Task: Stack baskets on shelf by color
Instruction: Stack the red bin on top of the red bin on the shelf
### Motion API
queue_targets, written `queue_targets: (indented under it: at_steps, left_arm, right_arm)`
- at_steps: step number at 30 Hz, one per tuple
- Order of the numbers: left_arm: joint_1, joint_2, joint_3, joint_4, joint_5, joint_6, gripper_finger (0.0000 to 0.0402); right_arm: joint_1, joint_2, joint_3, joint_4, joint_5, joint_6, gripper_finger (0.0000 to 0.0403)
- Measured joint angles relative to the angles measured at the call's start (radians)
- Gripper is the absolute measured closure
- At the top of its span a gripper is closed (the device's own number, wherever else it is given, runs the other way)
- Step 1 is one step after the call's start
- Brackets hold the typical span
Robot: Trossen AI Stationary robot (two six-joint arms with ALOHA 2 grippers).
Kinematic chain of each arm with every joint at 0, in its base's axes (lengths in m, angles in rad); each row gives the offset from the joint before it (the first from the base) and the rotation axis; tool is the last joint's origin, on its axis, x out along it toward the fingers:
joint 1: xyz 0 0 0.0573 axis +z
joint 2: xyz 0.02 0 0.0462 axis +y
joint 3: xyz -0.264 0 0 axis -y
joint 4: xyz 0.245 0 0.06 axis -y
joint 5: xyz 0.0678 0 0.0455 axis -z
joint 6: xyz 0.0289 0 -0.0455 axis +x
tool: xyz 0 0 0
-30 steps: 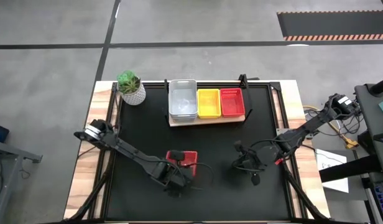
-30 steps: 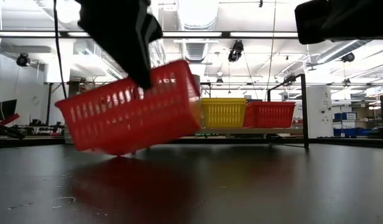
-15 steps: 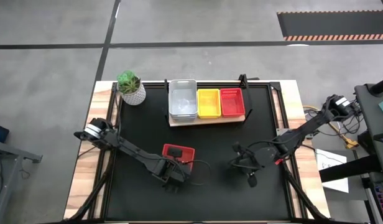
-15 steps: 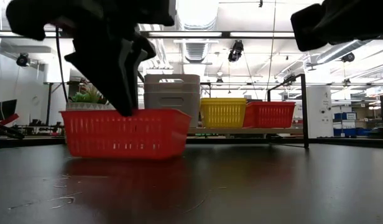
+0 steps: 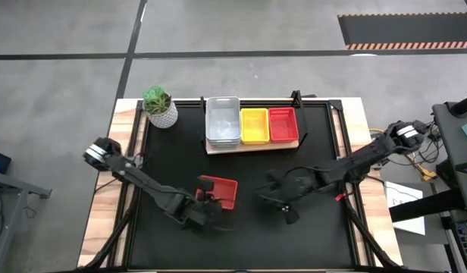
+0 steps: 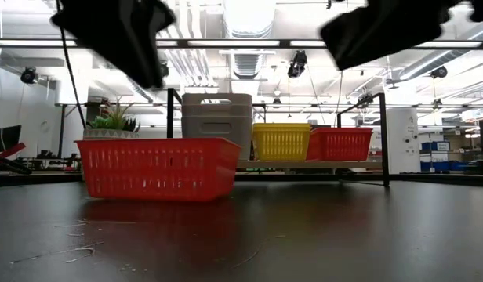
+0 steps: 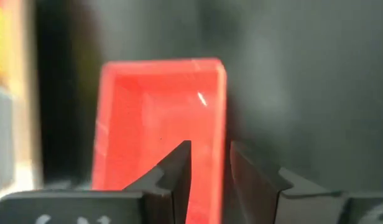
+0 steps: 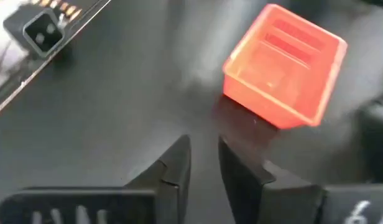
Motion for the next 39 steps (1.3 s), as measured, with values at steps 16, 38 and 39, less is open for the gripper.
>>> queue_targets:
  at_steps: [16,38,39]
  left_arm:
    - [-0.040,-0.561,-0.633,1.021,-0.237,0.595,0.0329]
    - [-0.034,-0.736,-0.849,1.252,-0.235,0.567,0.0330]
    - [-0.034,-0.736,-0.849,1.253,-0.235,0.567,0.0330]
  right_arm:
    - [-0.159,0.503,0.491,-0.304,-0.196,-0.452,0.0269]
    - [-0.241,0.602,0.678,-0.459,-0.161,-0.593,0.0278]
    - [-0.247,0.612,0.678,-0.460,-0.161,-0.597,0.0276]
